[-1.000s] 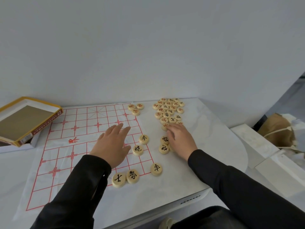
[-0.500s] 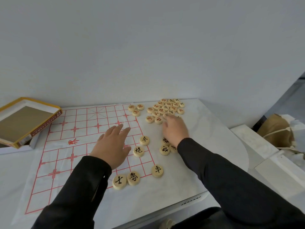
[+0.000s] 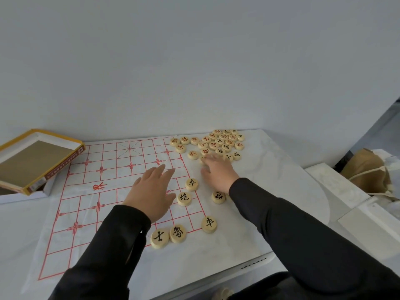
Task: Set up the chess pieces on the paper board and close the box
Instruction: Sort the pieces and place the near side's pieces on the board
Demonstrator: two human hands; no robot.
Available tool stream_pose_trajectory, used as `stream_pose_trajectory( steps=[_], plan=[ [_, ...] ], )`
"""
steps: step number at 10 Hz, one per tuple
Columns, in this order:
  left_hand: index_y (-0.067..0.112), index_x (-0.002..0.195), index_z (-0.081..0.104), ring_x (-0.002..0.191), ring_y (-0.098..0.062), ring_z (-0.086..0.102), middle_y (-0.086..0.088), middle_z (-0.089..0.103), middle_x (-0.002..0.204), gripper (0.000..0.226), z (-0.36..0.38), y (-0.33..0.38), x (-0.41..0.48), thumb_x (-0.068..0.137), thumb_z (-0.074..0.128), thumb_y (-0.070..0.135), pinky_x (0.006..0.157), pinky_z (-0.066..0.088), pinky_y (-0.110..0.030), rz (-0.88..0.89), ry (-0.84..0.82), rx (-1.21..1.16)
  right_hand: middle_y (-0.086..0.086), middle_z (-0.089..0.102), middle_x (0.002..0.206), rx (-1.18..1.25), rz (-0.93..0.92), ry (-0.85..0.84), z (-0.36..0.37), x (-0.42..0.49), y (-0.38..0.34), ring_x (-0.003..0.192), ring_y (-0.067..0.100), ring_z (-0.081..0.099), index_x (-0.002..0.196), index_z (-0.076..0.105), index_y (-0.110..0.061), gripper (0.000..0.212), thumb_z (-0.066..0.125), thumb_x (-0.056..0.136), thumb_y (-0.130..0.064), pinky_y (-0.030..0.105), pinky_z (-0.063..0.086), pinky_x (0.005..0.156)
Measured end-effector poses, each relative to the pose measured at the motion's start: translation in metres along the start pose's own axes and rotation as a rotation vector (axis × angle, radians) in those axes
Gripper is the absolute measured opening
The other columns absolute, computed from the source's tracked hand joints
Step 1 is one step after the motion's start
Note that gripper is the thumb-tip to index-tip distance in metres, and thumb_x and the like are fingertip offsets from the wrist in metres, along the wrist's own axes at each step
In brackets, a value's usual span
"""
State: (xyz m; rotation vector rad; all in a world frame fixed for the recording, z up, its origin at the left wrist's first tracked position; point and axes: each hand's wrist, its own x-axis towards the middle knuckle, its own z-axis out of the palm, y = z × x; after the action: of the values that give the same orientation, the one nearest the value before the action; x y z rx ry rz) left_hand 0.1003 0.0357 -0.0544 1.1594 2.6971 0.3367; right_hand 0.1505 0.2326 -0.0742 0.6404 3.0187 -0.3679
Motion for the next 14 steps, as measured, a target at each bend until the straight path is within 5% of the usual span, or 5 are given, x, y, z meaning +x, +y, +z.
stream_pose_trajectory(
  steps=[2, 8, 10, 12, 14],
  plan=[
    [0.026, 0.148, 0.009, 0.144, -0.019, 0.007, 0.001, 0.006, 0.157, 0.065, 0.000, -0.001, 0.000, 0.095, 0.045, 0.037, 0.115, 0.016, -0.038, 0.004, -0.010, 0.000, 0.003, 0.002, 0.159, -0.069, 0.091, 0.095, -0.011, 0.024, 0.046, 0.146, 0.027, -0.001, 0.146, 0.029, -0.029, 0.045, 0.025, 0.102, -0.036, 0.050, 0.003, 0.115],
    [0.027, 0.148, 0.011, 0.143, -0.019, 0.013, 0.002, 0.011, 0.156, 0.066, 0.005, -0.003, 0.001, 0.094, 0.047, 0.038, 0.115, 0.019, -0.039, -0.004, -0.052, -0.008, -0.003, 0.042, 0.145, 0.277, -0.118, 0.148, 0.011, -0.053, 0.067, 0.137, 0.012, 0.030, 0.134, 0.051, -0.018, 0.036, 0.036, 0.101, -0.020, 0.016, 0.017, 0.108],
    [0.026, 0.148, 0.009, 0.143, -0.019, 0.012, 0.002, 0.011, 0.156, 0.067, 0.007, -0.004, 0.002, 0.094, 0.047, 0.038, 0.116, 0.019, -0.039, -0.004, -0.066, -0.006, 0.005, 0.044, 0.143, 0.207, -0.180, 0.267, -0.004, -0.041, 0.063, 0.138, 0.018, 0.030, 0.135, 0.049, -0.010, 0.038, 0.042, 0.099, -0.018, 0.021, 0.017, 0.111],
    [0.026, 0.148, 0.008, 0.143, -0.018, 0.014, 0.003, 0.012, 0.156, 0.068, 0.006, -0.006, 0.004, 0.094, 0.047, 0.038, 0.115, 0.019, -0.037, -0.012, -0.054, -0.009, 0.006, 0.027, 0.154, 0.300, 0.030, 0.167, -0.026, 0.040, 0.055, 0.143, 0.021, 0.022, 0.149, 0.017, -0.012, 0.060, 0.043, 0.096, -0.014, 0.038, 0.017, 0.118],
    [0.026, 0.149, 0.008, 0.143, -0.018, 0.014, 0.003, 0.012, 0.156, 0.068, 0.008, -0.007, 0.005, 0.094, 0.047, 0.038, 0.116, 0.018, -0.037, -0.022, -0.068, 0.005, 0.002, 0.041, 0.147, 0.216, 0.128, 0.133, -0.015, 0.058, 0.066, 0.138, 0.022, 0.031, 0.150, 0.015, -0.016, 0.066, 0.037, 0.090, -0.002, 0.041, 0.010, 0.118]
  ],
)
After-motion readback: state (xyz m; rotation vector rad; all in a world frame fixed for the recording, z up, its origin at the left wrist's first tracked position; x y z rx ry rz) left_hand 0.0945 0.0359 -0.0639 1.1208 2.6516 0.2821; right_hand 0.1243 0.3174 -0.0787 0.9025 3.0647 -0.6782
